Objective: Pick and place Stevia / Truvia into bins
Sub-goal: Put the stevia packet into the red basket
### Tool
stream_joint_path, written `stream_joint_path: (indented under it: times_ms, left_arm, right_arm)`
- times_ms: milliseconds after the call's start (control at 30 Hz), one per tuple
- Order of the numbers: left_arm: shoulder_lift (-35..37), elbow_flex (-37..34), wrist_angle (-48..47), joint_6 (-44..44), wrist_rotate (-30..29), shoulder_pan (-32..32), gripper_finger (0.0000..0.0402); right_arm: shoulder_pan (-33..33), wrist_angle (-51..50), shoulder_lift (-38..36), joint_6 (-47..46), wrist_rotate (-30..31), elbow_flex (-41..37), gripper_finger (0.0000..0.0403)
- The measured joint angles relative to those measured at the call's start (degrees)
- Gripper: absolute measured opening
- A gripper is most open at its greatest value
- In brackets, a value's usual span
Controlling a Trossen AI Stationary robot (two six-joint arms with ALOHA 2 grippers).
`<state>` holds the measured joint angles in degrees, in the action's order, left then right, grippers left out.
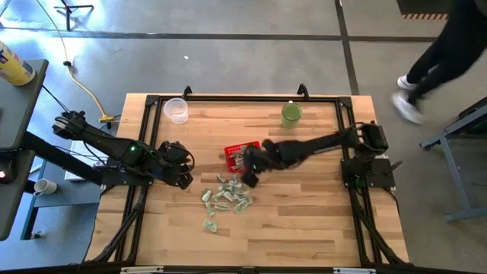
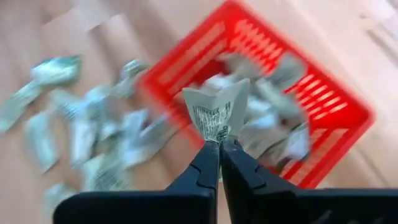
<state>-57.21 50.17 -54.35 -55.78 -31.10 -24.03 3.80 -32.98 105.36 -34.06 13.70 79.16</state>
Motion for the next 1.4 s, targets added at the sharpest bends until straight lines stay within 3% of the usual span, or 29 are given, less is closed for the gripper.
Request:
stream_joint_path:
  times_ms: [133,367,533,733,1033,1400]
  left_arm:
    - [0.0,0.0,1.6,0.4,-0.2,0.0,0.0175]
    - [0.0,0.0,2.1,-0.1,-0.2,0.0,0.0175]
    - [0.0,0.0,2.1,-0.6,-0.2,0.0,0.0175]
    - [0.0,0.0,2.0,-1.1,-1.2,0.0,0.0175]
    - [0.0,0.0,1.9,-1.1,-2.8,0.0,0.0175]
    - [0.0,0.0,1.9,-1.1,-3.0,0.0,0.0175]
  right_arm:
    - [-5.0,2.0,0.5,1.5,-1.0,-0.2,0.0029]
    - [-9.9,2.0,0.5,2.8,-8.9,-0.2,0.0112]
    - [-9.1,2.4,0.5,3.6,-6.6,-0.2,0.0142]
    - [-8.5,3.7,1.7,4.5,-3.6,-0.2,0.0109]
    - [-9.1,6.8,7.5,4.1,-5.1,-0.2,0.0008]
    - [-8.8,7.7,8.0,4.5,-7.1,-0.2,0.0011]
